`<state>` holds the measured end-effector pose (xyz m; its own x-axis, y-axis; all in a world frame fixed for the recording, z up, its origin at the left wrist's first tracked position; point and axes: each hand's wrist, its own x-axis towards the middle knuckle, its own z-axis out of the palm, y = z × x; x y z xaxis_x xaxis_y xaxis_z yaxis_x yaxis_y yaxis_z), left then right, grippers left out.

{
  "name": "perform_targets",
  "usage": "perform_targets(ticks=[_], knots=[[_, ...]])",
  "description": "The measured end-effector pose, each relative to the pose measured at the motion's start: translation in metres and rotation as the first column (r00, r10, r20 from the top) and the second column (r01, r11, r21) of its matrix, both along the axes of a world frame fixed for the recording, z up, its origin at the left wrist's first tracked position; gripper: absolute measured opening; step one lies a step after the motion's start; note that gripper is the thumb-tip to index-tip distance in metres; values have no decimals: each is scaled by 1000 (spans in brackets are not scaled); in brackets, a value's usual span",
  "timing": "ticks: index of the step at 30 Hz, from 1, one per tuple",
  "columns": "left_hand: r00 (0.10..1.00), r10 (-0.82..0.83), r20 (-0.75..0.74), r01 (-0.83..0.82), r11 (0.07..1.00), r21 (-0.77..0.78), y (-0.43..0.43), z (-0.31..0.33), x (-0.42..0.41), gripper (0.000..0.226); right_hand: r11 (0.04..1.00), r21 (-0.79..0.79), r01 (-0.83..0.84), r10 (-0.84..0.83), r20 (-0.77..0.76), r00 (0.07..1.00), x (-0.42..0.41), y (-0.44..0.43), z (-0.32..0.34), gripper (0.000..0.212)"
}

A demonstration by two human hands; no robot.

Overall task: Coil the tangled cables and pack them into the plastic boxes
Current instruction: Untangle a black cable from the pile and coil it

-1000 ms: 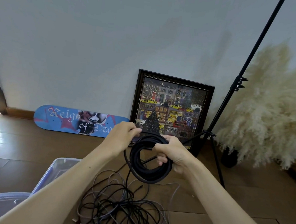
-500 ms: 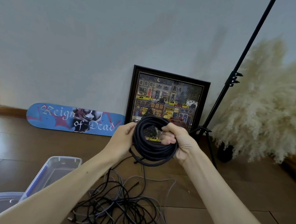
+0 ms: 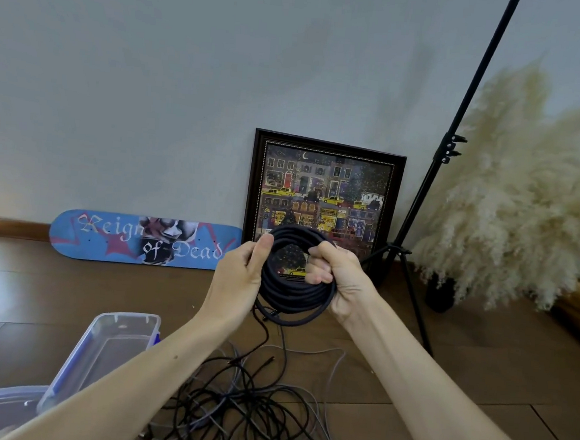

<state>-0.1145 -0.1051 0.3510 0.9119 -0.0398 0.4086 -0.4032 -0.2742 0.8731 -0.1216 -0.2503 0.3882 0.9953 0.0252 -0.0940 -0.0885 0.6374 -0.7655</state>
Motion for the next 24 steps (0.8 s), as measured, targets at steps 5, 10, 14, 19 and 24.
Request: perform_targets(ticks=[5, 10, 14, 19, 24], knots=[[983, -84, -166, 83, 996, -9, -4, -3, 5, 48, 999, 41, 33, -33, 3, 999, 0, 4, -2, 41], [886, -289, -364, 138, 911, -388, -10, 1, -1, 42, 996, -48, 70, -69, 21, 997, 1, 7, -6, 38], [883, -202, -424, -68, 838, -541, -16, 2, -3, 11, 987, -155, 40, -38, 15, 999, 1, 6, -4, 24], [896, -80, -436, -219, 776, -592, -10, 14, 0, 11, 923, -373, -98, 104, -6, 995, 2, -5, 0, 16], [898, 12, -439, -296, 756, -584, 5, 19, 9, 10, 876, -453, -168, 189, 1, 982, -2, 4, -3, 26]])
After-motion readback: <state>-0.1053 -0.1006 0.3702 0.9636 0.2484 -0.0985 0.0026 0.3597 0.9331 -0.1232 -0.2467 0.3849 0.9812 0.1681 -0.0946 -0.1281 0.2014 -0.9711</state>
